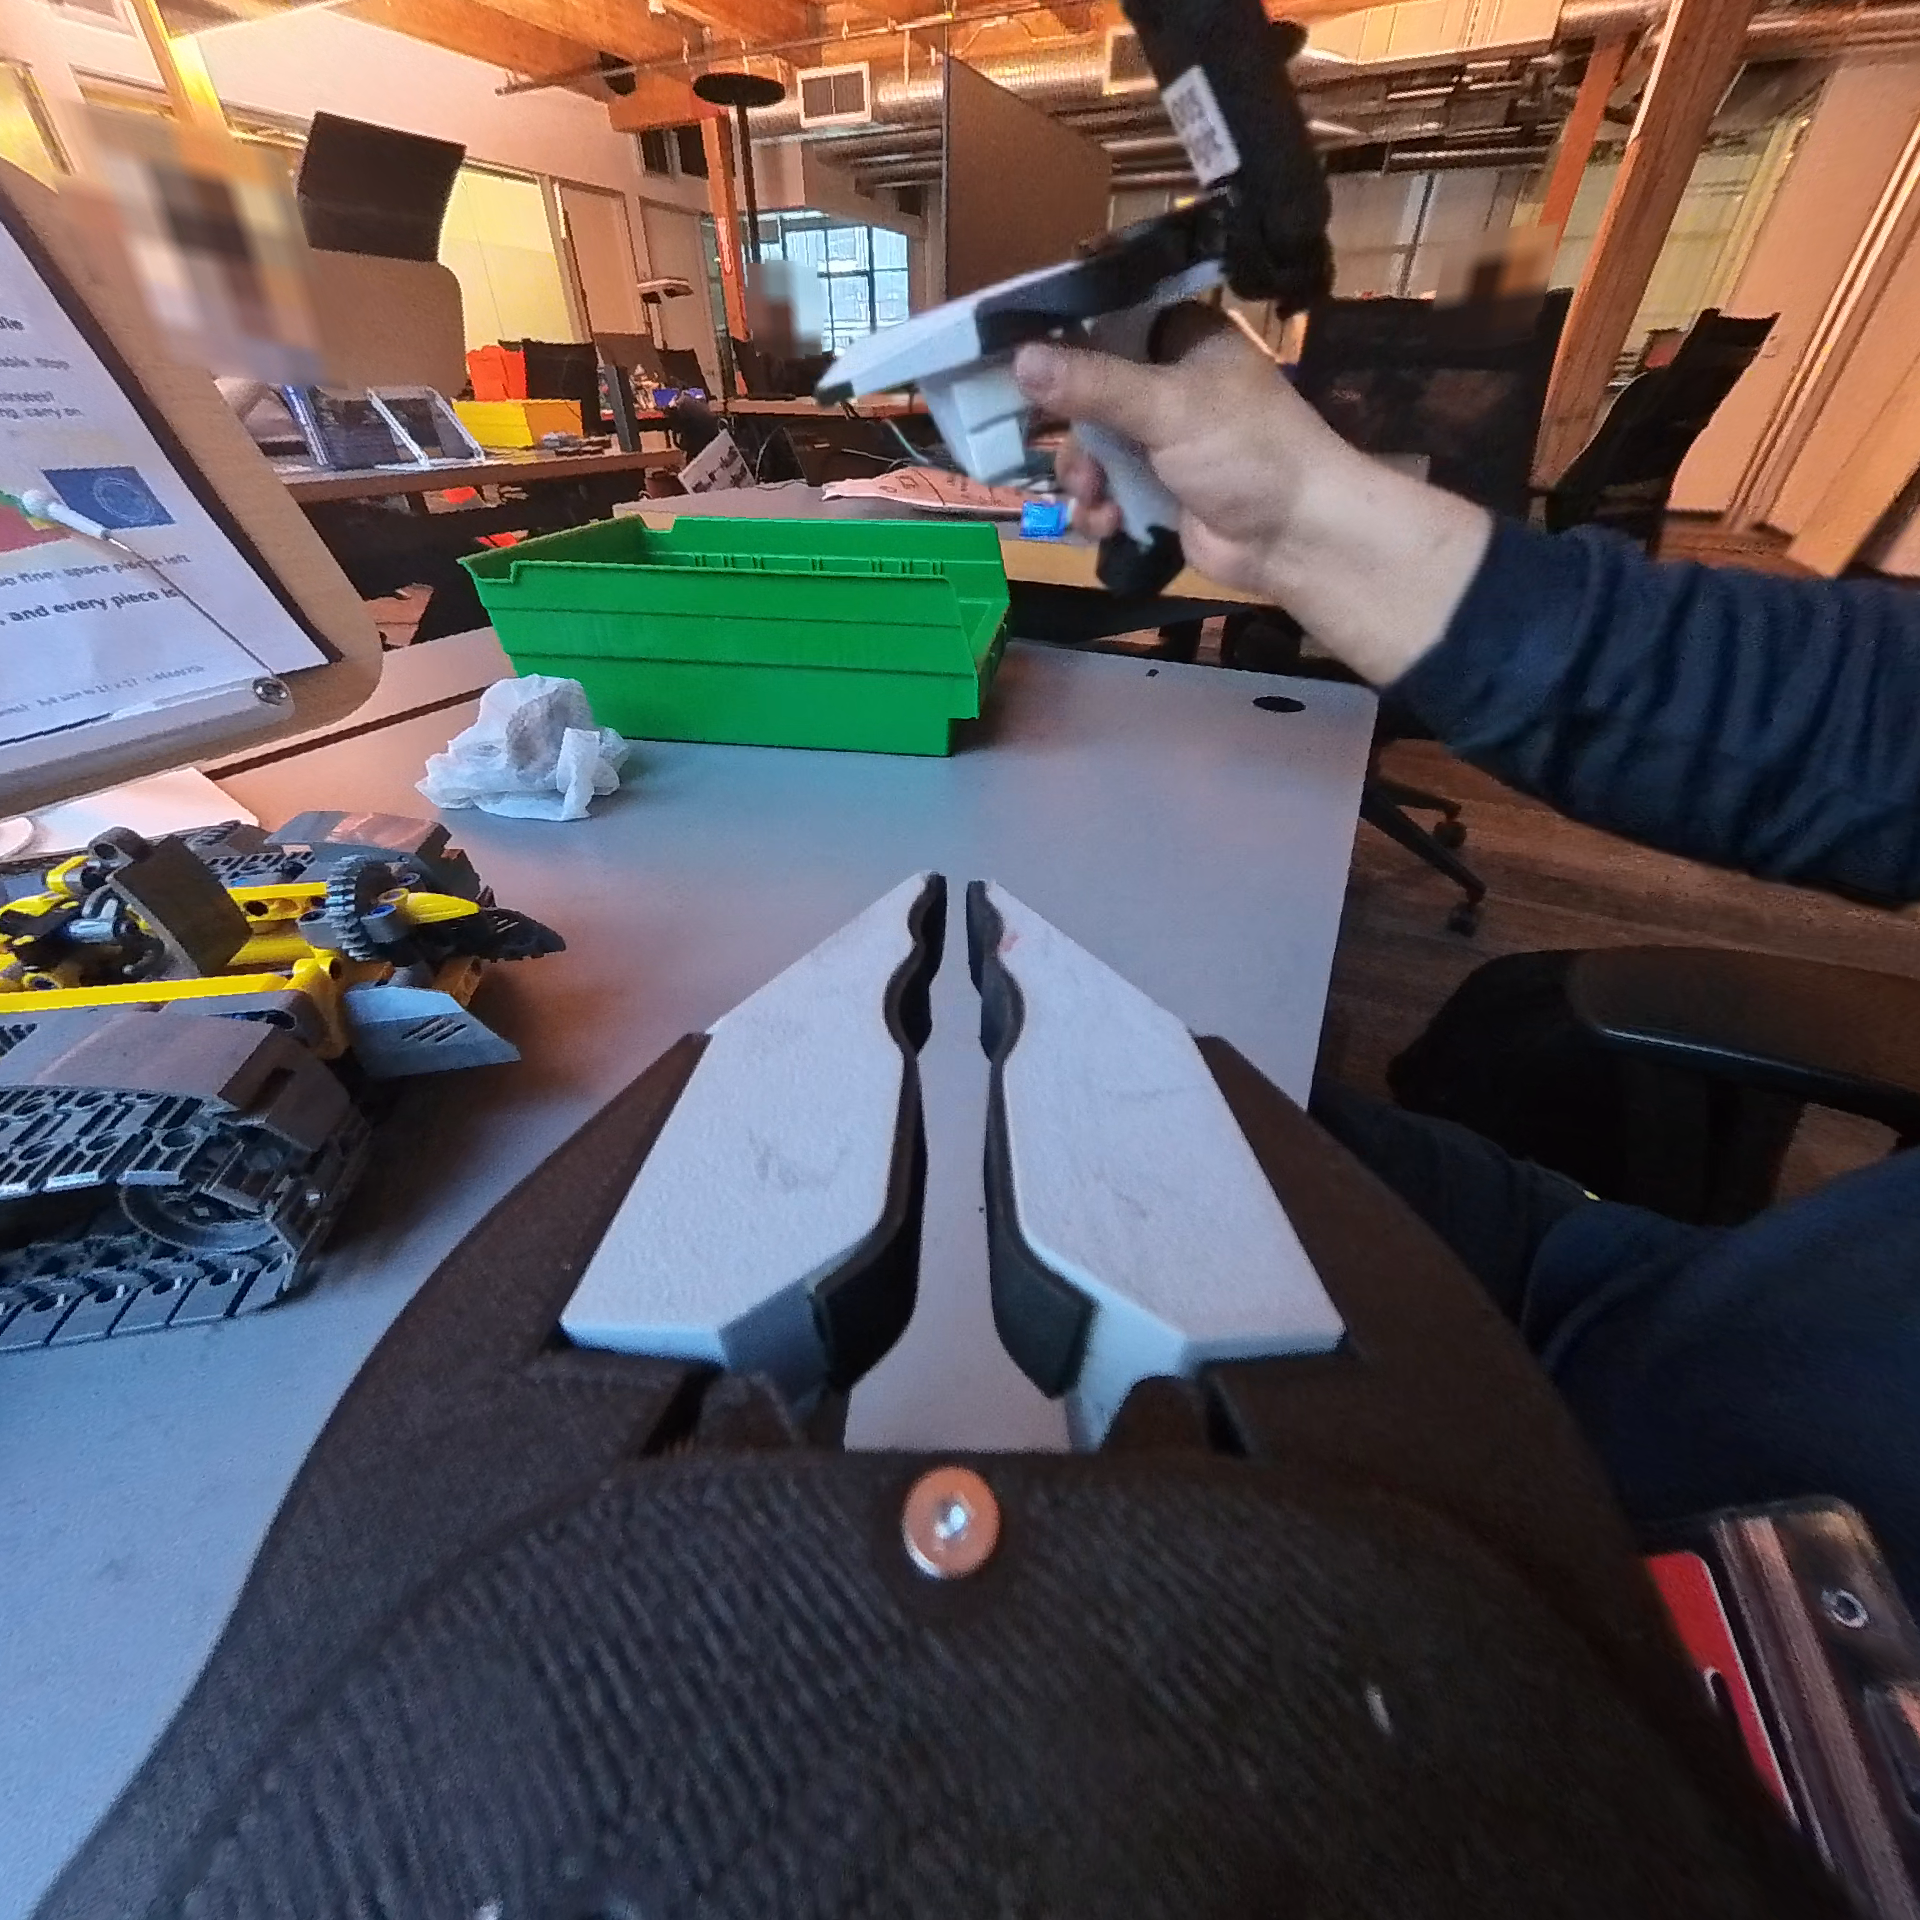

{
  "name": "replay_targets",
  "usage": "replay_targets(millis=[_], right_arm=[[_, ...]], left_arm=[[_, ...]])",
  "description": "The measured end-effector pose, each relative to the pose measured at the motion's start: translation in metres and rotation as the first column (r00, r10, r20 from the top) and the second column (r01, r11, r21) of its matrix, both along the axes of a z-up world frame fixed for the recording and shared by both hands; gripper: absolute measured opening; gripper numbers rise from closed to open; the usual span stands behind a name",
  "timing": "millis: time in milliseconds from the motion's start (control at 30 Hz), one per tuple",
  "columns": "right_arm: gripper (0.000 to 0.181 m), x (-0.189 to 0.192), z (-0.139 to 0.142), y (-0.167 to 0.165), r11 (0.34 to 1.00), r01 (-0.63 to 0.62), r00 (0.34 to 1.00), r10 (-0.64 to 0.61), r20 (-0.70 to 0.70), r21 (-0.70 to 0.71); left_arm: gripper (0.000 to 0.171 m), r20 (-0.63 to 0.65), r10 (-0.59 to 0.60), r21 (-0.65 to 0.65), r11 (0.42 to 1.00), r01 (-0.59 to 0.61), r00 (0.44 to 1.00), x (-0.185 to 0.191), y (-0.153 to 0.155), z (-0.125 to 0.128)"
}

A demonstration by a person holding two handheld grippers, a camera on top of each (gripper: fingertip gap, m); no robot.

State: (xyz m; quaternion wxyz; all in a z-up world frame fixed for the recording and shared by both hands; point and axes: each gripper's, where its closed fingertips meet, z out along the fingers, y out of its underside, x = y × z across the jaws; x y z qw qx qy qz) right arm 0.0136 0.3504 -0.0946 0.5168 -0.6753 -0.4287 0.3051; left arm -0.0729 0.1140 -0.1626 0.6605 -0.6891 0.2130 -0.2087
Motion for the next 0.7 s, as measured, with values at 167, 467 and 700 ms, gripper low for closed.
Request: replay_targets(millis=[167,467,700], right_arm=[[0.021,-0.059,-0.047,-0.101,0.962,-0.268,0.962,0.27,0.044,-0.049],[0.023,-0.101,-0.083,-0.161,0.874,-0.472,0.864,0.484,0.137,-0.113],[0.026,-0.123,-0.082,-0.176,0.823,-0.543,0.822,0.561,0.096,-0.166]], left_arm=[[0.01,0.008,0.019,-0.119,0.993,-0.018,1.0,-0.019,-0.003,-0.004],[0.03,0.037,0.21,-0.37,0.911,-0.182,0.977,-0.114,-0.046,-0.02],[0.045,0.045,0.169,-0.515,0.849,-0.122,0.985,-0.097,-0.049,-0.056]])
